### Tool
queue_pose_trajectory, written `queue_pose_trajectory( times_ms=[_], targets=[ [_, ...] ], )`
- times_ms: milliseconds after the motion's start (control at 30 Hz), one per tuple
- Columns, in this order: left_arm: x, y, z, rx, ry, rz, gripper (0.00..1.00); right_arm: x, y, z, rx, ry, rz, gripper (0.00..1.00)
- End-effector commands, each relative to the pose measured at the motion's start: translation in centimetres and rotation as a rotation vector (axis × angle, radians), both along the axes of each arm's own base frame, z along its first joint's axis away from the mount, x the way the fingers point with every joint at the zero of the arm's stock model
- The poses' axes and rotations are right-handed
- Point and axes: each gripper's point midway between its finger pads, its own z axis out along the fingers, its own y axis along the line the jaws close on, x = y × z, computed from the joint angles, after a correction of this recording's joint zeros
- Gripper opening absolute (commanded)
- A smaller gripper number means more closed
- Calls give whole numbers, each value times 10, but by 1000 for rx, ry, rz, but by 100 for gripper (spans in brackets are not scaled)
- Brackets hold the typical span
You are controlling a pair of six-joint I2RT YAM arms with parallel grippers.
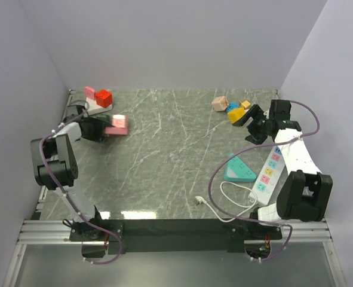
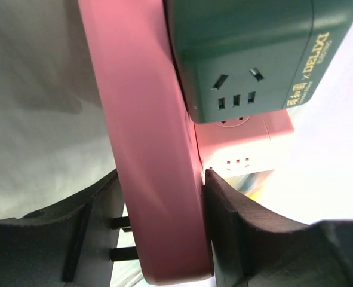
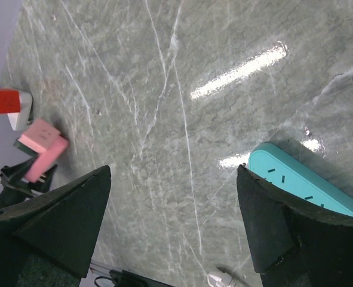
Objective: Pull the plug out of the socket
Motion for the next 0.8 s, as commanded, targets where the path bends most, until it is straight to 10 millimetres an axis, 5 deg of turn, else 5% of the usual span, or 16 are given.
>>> queue_pose_trajectory(
  times_ms=[0,200,300,400,533,767],
  targets=[
    [-51,-79,14,-18,-79,-425,25,-7,2,16,-24,-59,16,92],
    [-123,-163,0,-43,-63,-927,25,-20,19,11,-35,-60,104,92],
    [-139,-189,1,15,-75,-1112,27,-27,55,11,-30,-68,295,94],
    [-145,-206,2,42,-91,-1224,27,-43,117,19,-17,-97,554,97],
    [-144,-217,5,77,-119,-1326,27,-59,171,32,41,-187,749,100],
    [-127,-221,9,119,-153,-1369,26,-71,215,7,-1,-177,895,100]
  ],
)
